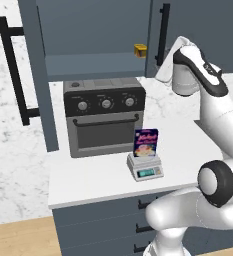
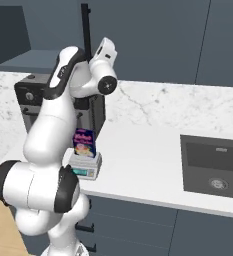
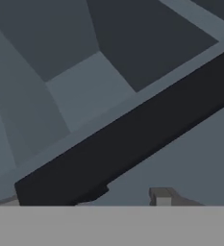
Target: Pick the cereal and place it on the digital scale for weighing, and close the cabinet.
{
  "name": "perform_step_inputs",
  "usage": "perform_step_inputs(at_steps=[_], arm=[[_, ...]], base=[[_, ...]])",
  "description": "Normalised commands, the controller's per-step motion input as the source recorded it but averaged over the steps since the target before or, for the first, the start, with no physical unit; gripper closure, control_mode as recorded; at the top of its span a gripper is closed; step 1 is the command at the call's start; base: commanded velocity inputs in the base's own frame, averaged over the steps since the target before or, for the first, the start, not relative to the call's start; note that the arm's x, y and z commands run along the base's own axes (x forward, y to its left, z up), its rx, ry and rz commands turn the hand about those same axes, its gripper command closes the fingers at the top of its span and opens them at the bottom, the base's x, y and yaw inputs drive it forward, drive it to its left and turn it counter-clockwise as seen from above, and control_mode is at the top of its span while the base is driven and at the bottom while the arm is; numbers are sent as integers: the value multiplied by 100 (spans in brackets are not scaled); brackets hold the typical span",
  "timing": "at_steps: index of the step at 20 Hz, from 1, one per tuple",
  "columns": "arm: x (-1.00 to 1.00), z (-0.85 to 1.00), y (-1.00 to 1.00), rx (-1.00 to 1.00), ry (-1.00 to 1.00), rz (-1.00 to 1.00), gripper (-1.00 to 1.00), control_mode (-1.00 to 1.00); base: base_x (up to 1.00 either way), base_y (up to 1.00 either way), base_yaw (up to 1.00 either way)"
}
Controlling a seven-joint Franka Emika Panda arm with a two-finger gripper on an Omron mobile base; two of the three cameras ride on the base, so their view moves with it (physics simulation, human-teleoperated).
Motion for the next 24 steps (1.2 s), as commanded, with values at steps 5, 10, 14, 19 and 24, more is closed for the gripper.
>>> perform_step_inputs(at_steps=[5,10,14,19,24], arm=[[63,-82,-58,0,2,0,-100,-100],[1,-81,-97,0,11,-5,-100,-100],[-36,6,-74,5,-4,-1,-100,-100],[-100,74,-11,3,-36,7,-100,-100],[-100,44,55,-6,-35,11,-100,-100]], base=[[0,0,0],[0,0,0],[0,0,0],[0,0,0],[0,0,0]])
